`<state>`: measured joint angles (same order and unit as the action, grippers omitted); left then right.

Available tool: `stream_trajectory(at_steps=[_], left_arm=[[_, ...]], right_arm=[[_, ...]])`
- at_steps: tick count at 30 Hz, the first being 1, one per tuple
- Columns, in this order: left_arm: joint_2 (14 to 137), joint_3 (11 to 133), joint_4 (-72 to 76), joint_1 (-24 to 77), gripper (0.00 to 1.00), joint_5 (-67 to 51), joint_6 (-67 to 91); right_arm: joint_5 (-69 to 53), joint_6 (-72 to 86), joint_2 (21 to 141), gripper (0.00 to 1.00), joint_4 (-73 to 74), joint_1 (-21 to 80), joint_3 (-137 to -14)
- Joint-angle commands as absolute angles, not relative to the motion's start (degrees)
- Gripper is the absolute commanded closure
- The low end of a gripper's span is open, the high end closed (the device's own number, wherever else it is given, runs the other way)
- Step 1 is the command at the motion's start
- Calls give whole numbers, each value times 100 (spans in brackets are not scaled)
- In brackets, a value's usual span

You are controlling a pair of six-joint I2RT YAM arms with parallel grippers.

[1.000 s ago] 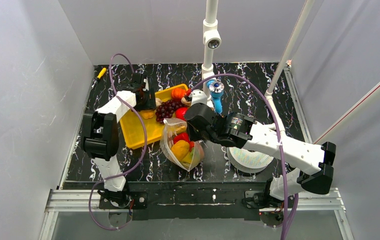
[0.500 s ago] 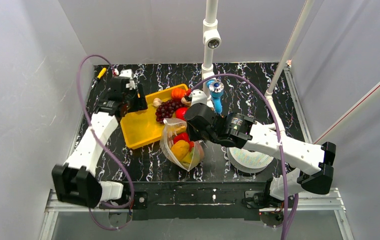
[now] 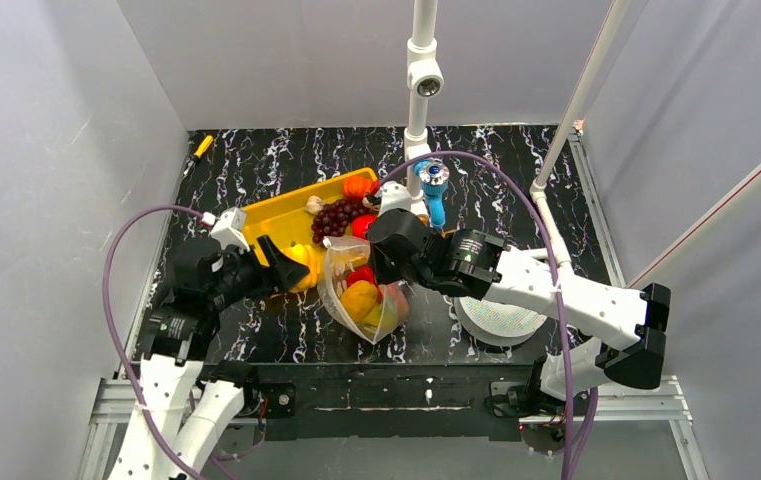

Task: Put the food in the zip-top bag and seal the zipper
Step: Place the fake vegetable in the zipper food storage bag.

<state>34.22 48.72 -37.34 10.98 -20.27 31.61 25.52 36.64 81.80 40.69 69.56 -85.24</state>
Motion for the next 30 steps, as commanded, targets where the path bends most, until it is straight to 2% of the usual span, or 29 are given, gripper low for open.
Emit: stream_trajectory(at_steps=[1,9,14,18,25,30], left_arm=[[3256,5344,-4305,1105,67,-2917,3445],[3517,5350,-3691,1108,71,-5127,3824],[3570,5444,-3695,1296,74,-5582,3703],[3753,5400,-3683,1757,73,-5240,3792],[4458,5242,-3631,2662,80,-3780,4213],[4632,5462,-3709,2663,69,-2968,4274]], right_arm=[[2607,3595,8004,99,3763,6990,-8417],[2632,3524,8020,99,3706,6992,-8533],[2654,3466,8118,99,3709,6987,-8730],[2605,3461,8201,99,3688,6990,-8872],[2534,3449,8318,99,3822,6997,-9078],[2523,3479,8162,99,3807,6997,-8927]])
